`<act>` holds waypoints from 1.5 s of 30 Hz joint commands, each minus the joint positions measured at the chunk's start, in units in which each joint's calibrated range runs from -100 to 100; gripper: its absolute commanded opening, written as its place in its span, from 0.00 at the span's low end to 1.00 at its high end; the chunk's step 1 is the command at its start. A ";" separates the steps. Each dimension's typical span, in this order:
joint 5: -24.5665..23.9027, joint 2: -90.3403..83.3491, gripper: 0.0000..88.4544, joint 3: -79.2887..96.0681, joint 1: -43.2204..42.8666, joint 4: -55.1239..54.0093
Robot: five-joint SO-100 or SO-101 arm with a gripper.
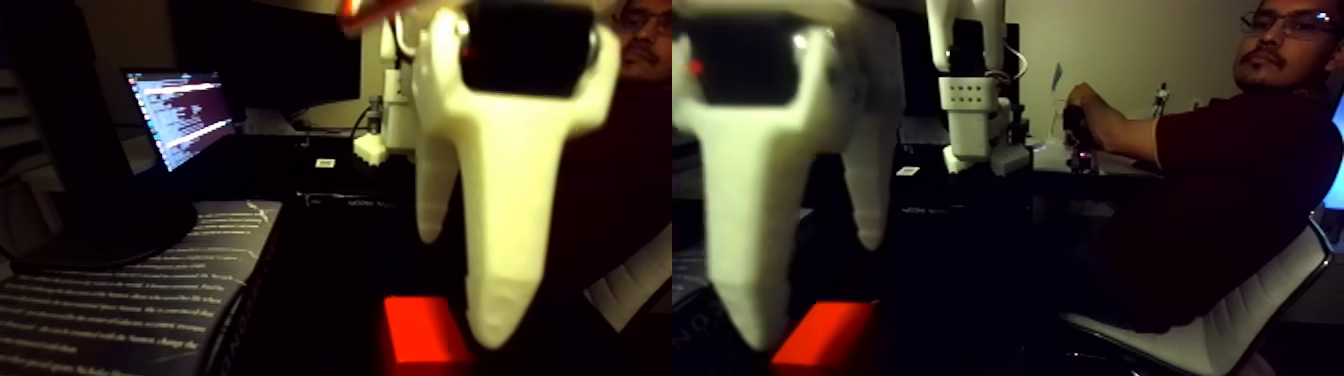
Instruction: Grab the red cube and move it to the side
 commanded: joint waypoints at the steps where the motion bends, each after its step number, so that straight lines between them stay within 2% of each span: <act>1: -0.39 0.37 0.36 -1.96 -0.63 -0.08; 45: 0.20 14.32 0.36 -13.21 2.46 -0.34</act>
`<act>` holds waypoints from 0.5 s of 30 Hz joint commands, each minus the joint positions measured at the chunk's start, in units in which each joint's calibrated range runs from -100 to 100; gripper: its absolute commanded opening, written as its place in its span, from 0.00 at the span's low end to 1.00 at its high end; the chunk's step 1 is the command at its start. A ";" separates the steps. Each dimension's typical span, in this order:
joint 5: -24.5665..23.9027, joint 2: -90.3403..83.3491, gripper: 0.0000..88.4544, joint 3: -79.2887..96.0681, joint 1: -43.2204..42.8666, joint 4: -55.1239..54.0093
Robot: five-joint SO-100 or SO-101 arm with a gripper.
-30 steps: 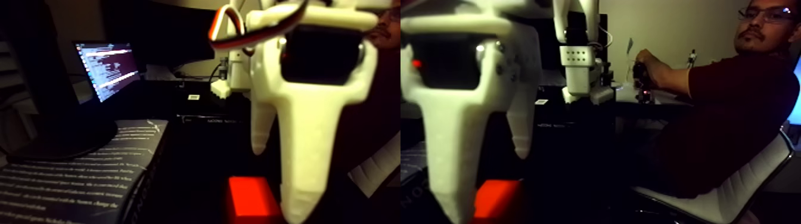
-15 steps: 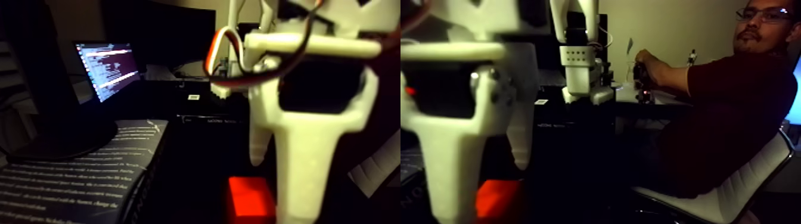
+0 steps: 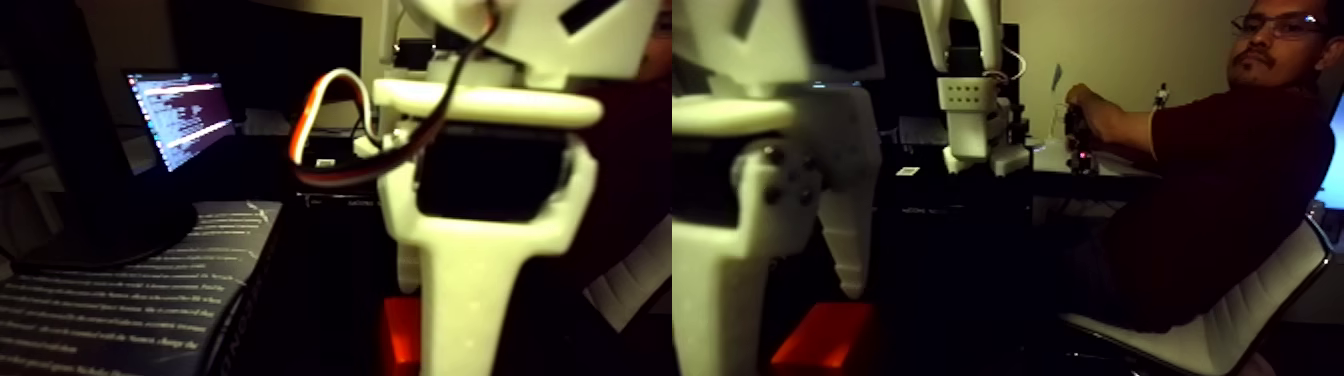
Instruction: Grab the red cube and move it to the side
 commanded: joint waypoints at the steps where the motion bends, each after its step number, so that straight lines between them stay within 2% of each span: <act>1: 0.57 0.02 0.36 -1.86 0.29 -0.34; 15: 0.57 2.79 0.36 -2.13 0.04 -0.34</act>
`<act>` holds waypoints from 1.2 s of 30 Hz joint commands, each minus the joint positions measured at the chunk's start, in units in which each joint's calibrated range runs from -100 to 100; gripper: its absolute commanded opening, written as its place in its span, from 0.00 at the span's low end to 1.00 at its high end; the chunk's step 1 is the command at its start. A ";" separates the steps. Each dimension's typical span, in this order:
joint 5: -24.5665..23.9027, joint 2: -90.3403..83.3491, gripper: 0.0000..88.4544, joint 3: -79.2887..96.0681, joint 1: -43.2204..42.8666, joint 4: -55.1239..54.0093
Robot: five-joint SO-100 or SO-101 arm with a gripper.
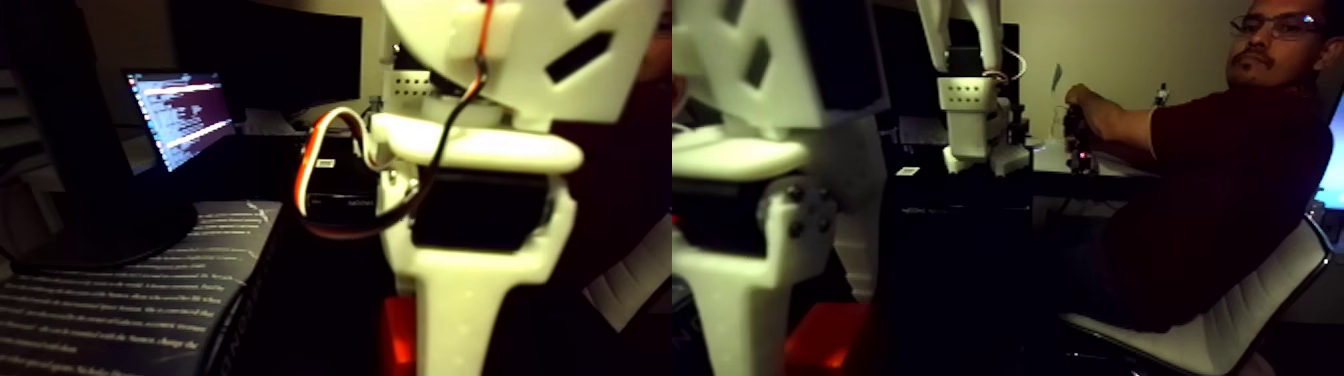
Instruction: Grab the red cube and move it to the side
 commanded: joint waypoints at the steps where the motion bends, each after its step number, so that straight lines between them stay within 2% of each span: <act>1: 0.26 -0.07 0.36 -1.86 0.04 -0.34; 14: -0.07 -0.49 0.33 -1.86 -0.62 -0.34; 21: -0.23 -0.49 0.01 -1.86 -0.71 -0.34; 30: -0.28 -1.25 0.03 -1.77 -0.71 0.59; 36: -0.28 -7.80 0.03 -2.86 -2.20 6.25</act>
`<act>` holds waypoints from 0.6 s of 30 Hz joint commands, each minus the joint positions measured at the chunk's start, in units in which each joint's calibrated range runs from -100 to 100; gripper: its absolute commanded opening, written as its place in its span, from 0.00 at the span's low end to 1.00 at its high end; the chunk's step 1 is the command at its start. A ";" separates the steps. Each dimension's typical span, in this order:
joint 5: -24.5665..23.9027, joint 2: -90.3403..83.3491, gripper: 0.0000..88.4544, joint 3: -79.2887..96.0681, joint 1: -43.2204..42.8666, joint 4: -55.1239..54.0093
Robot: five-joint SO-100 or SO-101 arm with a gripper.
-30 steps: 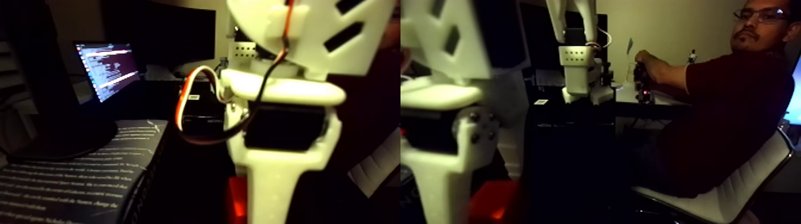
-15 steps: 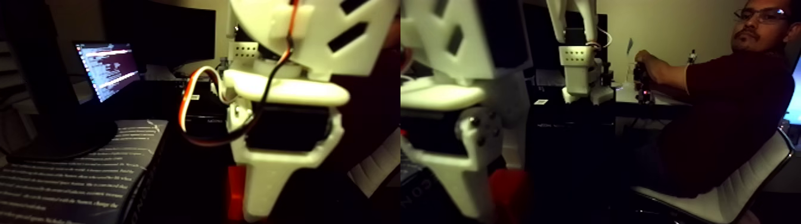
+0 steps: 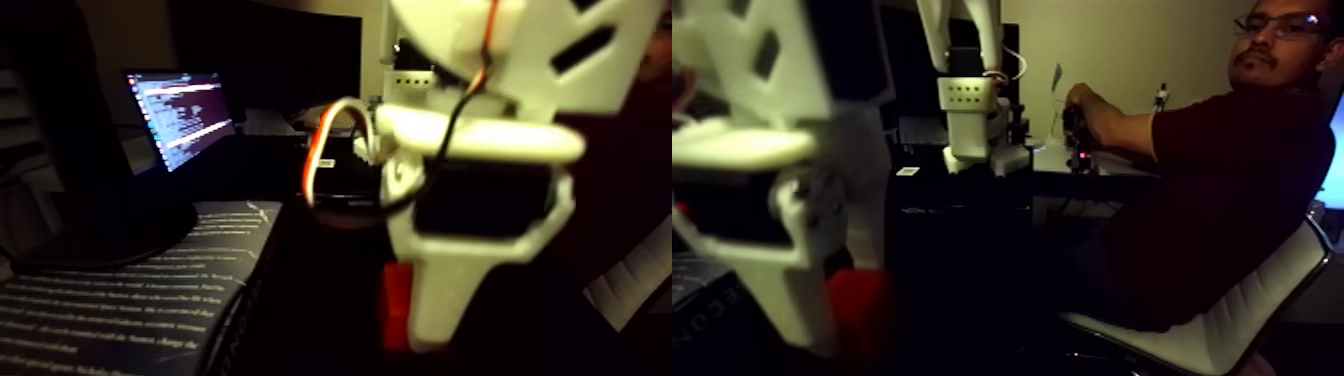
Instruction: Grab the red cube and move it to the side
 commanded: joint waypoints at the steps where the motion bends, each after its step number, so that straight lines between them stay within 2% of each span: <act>1: -0.23 -6.71 0.03 -3.40 -1.69 4.09; 5: -1.58 -12.09 0.03 -5.58 -2.61 8.91; 11: -0.82 -19.98 0.03 -4.58 -0.28 10.51; 18: 5.60 -27.21 0.03 -0.14 8.55 11.36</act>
